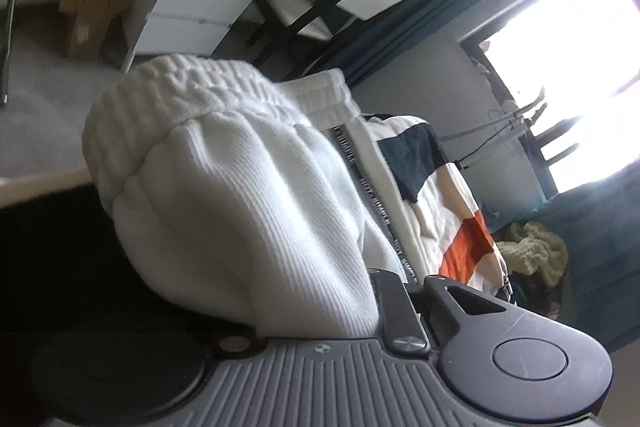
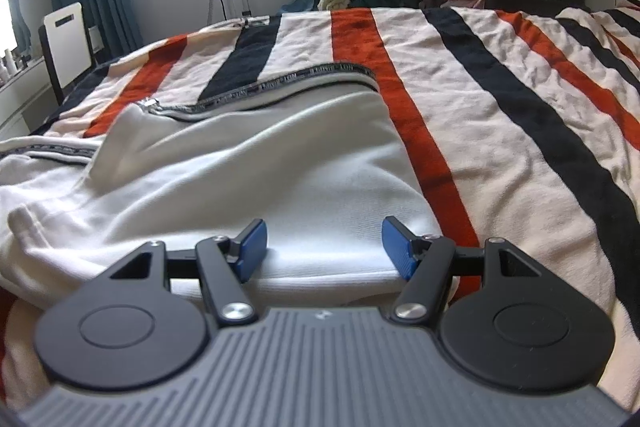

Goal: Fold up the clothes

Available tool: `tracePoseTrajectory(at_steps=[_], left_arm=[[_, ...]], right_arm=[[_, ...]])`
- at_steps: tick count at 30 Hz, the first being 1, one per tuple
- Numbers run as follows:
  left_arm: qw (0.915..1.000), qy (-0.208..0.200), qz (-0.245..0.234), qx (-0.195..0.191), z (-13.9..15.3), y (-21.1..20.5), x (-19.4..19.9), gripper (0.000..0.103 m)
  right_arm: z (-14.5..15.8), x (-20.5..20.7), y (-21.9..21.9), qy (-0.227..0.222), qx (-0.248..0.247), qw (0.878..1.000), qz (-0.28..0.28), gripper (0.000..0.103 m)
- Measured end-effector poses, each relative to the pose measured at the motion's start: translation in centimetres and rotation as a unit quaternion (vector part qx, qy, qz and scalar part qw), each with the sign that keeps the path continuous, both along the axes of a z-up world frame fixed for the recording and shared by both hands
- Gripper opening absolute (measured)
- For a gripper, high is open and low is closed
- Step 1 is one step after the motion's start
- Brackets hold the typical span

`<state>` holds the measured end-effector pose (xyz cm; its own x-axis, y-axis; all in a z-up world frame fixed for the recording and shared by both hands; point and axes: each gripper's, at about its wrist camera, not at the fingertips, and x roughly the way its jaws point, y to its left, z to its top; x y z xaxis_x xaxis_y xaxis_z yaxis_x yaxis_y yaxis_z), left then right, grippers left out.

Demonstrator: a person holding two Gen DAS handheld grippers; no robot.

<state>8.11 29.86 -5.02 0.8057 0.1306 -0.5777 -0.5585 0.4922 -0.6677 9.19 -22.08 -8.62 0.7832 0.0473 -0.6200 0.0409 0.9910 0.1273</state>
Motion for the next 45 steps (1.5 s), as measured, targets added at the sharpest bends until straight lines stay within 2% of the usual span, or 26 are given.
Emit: tracePoseTrajectory(at_steps=[9,12,15,20,25,28,33,35,39,41,45], left_arm=[[0.9973,-0.016,-0.006,0.071,2.1,-2.3,-0.4,0.014],[0.9937,-0.018,-0.009,0.110,3.0,-3.7,-0.1,0.013],[0.9844,-0.015,-0.026,0.174,4.3,-5.5,0.1,0.013],[0.9622,-0.025,-0.046,0.267,6.9,-9.2,0.1,0.013],[0.9277,-0.071,-0.074,0.359,10.4,-14.7,1.1,0.013],[0.9077,-0.103,-0.093,0.396,12.6,-18.9,1.5,0.013],[0.8825,-0.161,-0.125,0.424,14.5,-27.2,1.6,0.013],[0.8744,-0.179,-0.135,0.430,14.4,-30.7,1.7,0.013],[0.8638,-0.192,-0.168,0.435,13.1,-36.9,2.4,0.013],[0.8521,-0.190,-0.194,0.448,11.7,-40.0,2.9,0.013],[0.8202,-0.180,-0.253,0.480,7.5,-45.9,3.1,0.013]], right_arm=[[0.1,0.0,-0.3,0.004,0.011,1.000,-0.002,0.066],[0.2,0.1,-0.5,0.005,0.019,1.000,-0.003,0.066],[0.4,0.0,-1.3,-0.001,0.058,0.998,-0.008,0.066],[0.9,-0.1,-3.5,-0.009,0.132,0.991,-0.033,0.066],[1.3,-0.5,-5.4,-0.022,0.174,0.983,-0.063,0.067],[2.1,-1.0,-6.2,-0.049,0.182,0.979,-0.074,0.067],[3.2,-1.4,-7.3,-0.082,0.176,0.976,-0.101,0.067],[3.4,-1.6,-8.1,-0.087,0.184,0.972,-0.116,0.067],[3.8,-2.7,-10.2,-0.109,0.210,0.959,-0.157,0.068],[4.1,-3.2,-11.1,-0.125,0.215,0.953,-0.176,0.068],[4.5,-3.8,-12.6,-0.147,0.228,0.942,-0.197,0.068]])
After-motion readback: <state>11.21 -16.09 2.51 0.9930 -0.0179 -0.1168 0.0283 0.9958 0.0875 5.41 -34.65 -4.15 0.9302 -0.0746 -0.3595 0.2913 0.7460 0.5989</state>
